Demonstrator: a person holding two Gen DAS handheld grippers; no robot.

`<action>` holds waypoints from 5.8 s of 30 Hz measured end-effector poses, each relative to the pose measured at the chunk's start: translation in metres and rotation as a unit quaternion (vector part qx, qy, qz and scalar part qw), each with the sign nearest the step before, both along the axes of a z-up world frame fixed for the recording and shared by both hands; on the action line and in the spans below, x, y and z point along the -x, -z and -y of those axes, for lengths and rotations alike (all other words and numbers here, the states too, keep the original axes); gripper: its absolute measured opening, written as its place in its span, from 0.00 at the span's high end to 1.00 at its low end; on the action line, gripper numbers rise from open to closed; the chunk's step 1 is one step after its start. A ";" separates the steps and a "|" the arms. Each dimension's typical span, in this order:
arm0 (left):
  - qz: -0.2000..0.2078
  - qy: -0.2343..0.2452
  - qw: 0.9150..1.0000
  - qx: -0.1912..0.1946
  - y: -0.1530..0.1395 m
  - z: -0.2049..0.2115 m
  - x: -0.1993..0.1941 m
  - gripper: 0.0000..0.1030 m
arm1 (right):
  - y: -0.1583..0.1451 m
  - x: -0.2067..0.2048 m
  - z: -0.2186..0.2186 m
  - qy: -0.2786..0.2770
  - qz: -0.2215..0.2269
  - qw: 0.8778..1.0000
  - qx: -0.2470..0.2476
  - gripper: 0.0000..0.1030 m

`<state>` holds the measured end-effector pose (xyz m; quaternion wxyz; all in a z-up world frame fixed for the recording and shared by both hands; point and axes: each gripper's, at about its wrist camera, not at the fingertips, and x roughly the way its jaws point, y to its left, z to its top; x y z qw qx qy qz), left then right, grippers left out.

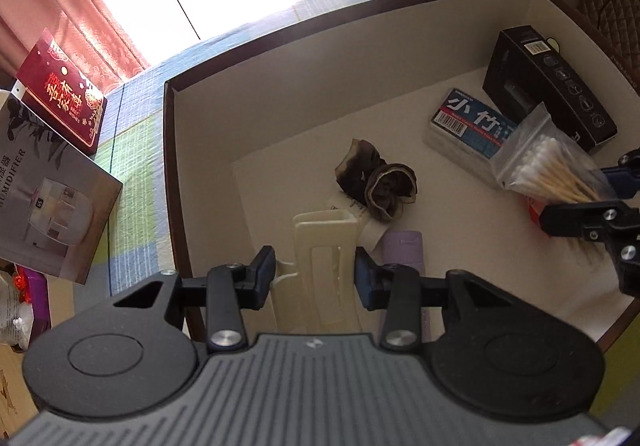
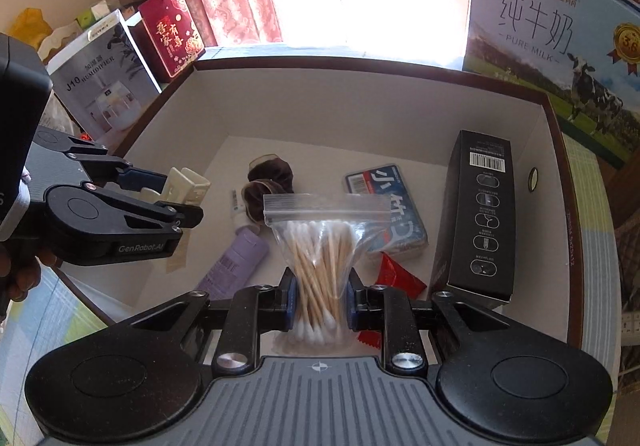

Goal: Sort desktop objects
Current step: 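Lift the swab bag and hair clip and carry both over the brown box, then open both grippers to drop the swab bag and hair clip inside, then withdraw both grippers from the brown box back toward the table, then grasp the clear plastic cup with the left gripper while the right gripper grasps the green tube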

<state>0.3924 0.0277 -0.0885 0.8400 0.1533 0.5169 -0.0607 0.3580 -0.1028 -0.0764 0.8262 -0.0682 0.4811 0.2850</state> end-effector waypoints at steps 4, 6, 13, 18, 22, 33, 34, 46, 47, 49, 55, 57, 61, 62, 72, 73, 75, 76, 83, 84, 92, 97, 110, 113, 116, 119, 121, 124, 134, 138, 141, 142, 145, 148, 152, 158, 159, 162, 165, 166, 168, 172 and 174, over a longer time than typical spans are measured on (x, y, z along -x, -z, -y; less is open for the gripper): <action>0.005 0.005 1.000 -0.010 -0.002 0.000 0.001 0.49 | 0.001 -0.002 -0.002 -0.001 -0.002 1.000 0.000 0.80; 0.009 0.009 1.000 -0.013 -0.004 -0.001 0.002 0.47 | 0.001 -0.002 -0.003 -0.002 -0.002 1.000 0.000 0.80; 0.014 0.010 1.000 -0.014 -0.010 -0.006 0.003 0.43 | 0.001 -0.002 -0.007 -0.007 -0.001 1.000 0.000 0.80; 0.017 0.008 1.000 -0.010 -0.013 -0.008 0.003 0.43 | 0.001 -0.002 -0.011 -0.011 0.003 1.000 0.001 0.80; 0.020 0.008 1.000 -0.009 -0.015 -0.008 0.005 0.43 | -0.001 -0.001 -0.015 -0.015 0.018 1.000 -0.007 0.76; 0.038 0.007 0.999 0.003 -0.026 -0.008 0.017 0.27 | -0.010 0.010 -0.008 -0.023 0.056 0.998 -0.013 0.23; 0.039 0.007 0.999 0.007 -0.028 -0.009 0.019 0.26 | -0.010 0.010 -0.006 -0.020 0.055 0.998 -0.011 0.19; 0.055 -0.002 0.998 0.027 -0.045 -0.006 0.039 0.17 | -0.021 0.026 0.012 -0.001 0.054 0.998 -0.012 0.06; 0.056 -0.004 0.998 0.028 -0.047 -0.005 0.041 0.17 | -0.023 0.027 0.013 0.000 0.057 0.998 -0.013 0.05; 0.062 -0.007 0.998 0.033 -0.052 -0.004 0.045 0.17 | -0.028 0.031 0.015 0.001 0.064 0.998 -0.013 0.05; 0.073 -0.023 0.996 0.047 -0.068 -0.002 0.059 0.14 | -0.040 0.040 0.023 0.009 0.074 0.997 -0.015 0.04; 0.077 -0.031 0.995 0.048 -0.072 -0.002 0.065 0.13 | -0.044 0.044 0.026 0.014 0.079 0.997 -0.016 0.04; 0.092 -0.040 0.994 0.046 -0.081 0.001 0.078 0.13 | -0.052 0.052 0.034 0.025 0.090 0.996 -0.014 0.03; 0.095 -0.041 0.994 0.046 -0.083 0.002 0.082 0.13 | -0.054 0.055 0.036 0.027 0.093 0.995 -0.015 0.03; 0.109 -0.054 0.991 0.062 -0.098 0.008 0.117 0.13 | -0.071 0.084 0.052 0.035 0.107 0.993 -0.035 0.02; 0.111 -0.056 0.990 0.064 -0.099 0.007 0.120 0.13 | -0.073 0.087 0.054 0.035 0.109 0.993 -0.038 0.02; 0.116 -0.062 0.989 0.071 -0.103 0.006 0.127 0.13 | -0.077 0.093 0.057 0.034 0.114 0.992 -0.045 0.02; 0.117 -0.065 0.988 0.074 -0.105 0.005 0.130 0.13 | -0.079 0.097 0.058 0.034 0.117 0.991 -0.048 0.02; 0.120 -0.082 0.986 0.079 -0.108 0.006 0.159 0.13 | -0.079 0.122 0.071 0.038 0.107 0.991 -0.069 0.02; 0.120 -0.083 0.986 0.080 -0.108 0.007 0.163 0.13 | -0.078 0.126 0.073 0.039 0.106 0.991 -0.069 0.02; 0.116 -0.084 0.986 0.084 -0.105 0.014 0.191 0.11 | -0.074 0.148 0.077 0.033 0.114 0.992 -0.047 0.02; 0.114 -0.089 0.986 0.079 -0.102 0.013 0.204 0.11 | -0.071 0.161 0.079 0.023 0.112 0.993 -0.042 0.02; 0.095 -0.099 0.987 0.083 -0.088 0.011 0.234 0.11 | -0.056 0.185 0.084 0.010 0.085 0.996 -0.038 0.02; 0.086 -0.102 0.988 0.084 -0.081 0.011 0.240 0.11 | -0.052 0.189 0.085 0.008 0.079 0.996 -0.034 0.02; 0.076 -0.102 0.988 0.087 -0.075 0.012 0.244 0.11 | -0.047 0.192 0.085 0.006 0.071 0.997 -0.030 0.02; 0.070 -0.102 0.989 0.086 -0.070 0.013 0.248 0.11 | -0.042 0.195 0.085 0.004 0.060 0.998 -0.027 0.02; 0.065 -0.103 0.989 0.088 -0.066 0.014 0.251 0.11 | -0.039 0.198 0.084 0.001 0.055 0.998 -0.025 0.02; 0.058 -0.104 0.989 0.089 -0.060 0.015 0.255 0.11 | -0.036 0.201 0.082 -0.003 0.049 0.999 -0.023 0.02; 0.040 -0.107 0.989 0.097 -0.043 0.016 0.263 0.11 | -0.021 0.207 0.079 -0.004 0.027 0.999 -0.023 0.02; 0.034 -0.108 0.989 0.099 -0.036 0.014 0.264 0.11 | -0.014 0.210 0.077 0.001 0.022 1.000 -0.023 0.02; 0.029 -0.108 0.989 0.096 -0.030 0.012 0.263 0.11 | -0.009 0.210 0.075 0.004 0.023 0.999 -0.025 0.02; 0.029 -0.108 0.989 0.096 -0.029 0.012 0.263 0.11 | -0.008 0.210 0.075 0.006 0.023 0.999 -0.027 0.02; 0.030 -0.108 0.989 0.095 -0.025 0.010 0.261 0.11 | -0.004 0.208 0.074 0.017 0.022 0.999 -0.032 0.02; 0.030 -0.106 0.989 0.097 -0.020 0.008 0.257 0.11 | 0.001 0.205 0.074 0.030 0.014 0.999 -0.031 0.02; 0.026 -0.097 0.990 0.097 -0.013 0.008 0.252 0.12 | 0.007 0.199 0.077 0.050 0.007 0.998 -0.026 0.02; 0.023 -0.074 0.992 0.097 -0.003 0.011 0.239 0.13 | 0.015 0.190 0.085 0.079 0.000 0.997 -0.021 0.02; 0.024 -0.070 0.993 0.097 -0.002 0.012 0.237 0.13 | 0.016 0.189 0.086 0.081 -0.001 0.996 -0.020 0.02; 0.025 -0.055 0.994 0.096 0.002 0.015 0.228 0.15 | 0.019 0.186 0.089 0.091 -0.004 0.996 -0.017 0.02; 0.027 -0.038 0.994 0.096 0.007 0.018 0.218 0.18 | 0.022 0.182 0.092 0.100 -0.006 0.995 -0.015 0.02; 0.026 -0.033 0.995 0.095 0.009 0.020 0.215 0.18 | 0.023 0.181 0.093 0.104 -0.006 0.994 -0.013 0.02; 0.025 -0.022 0.995 0.093 0.014 0.023 0.208 0.21 | 0.025 0.178 0.095 0.111 -0.008 0.994 -0.010 0.02; 0.020 0.000 0.996 0.090 0.022 0.028 0.196 0.23 | 0.028 0.172 0.100 0.125 -0.012 0.992 -0.006 0.02; 0.018 0.010 0.996 0.086 0.026 0.030 0.190 0.29 | 0.030 0.169 0.102 0.133 -0.013 0.991 -0.004 0.02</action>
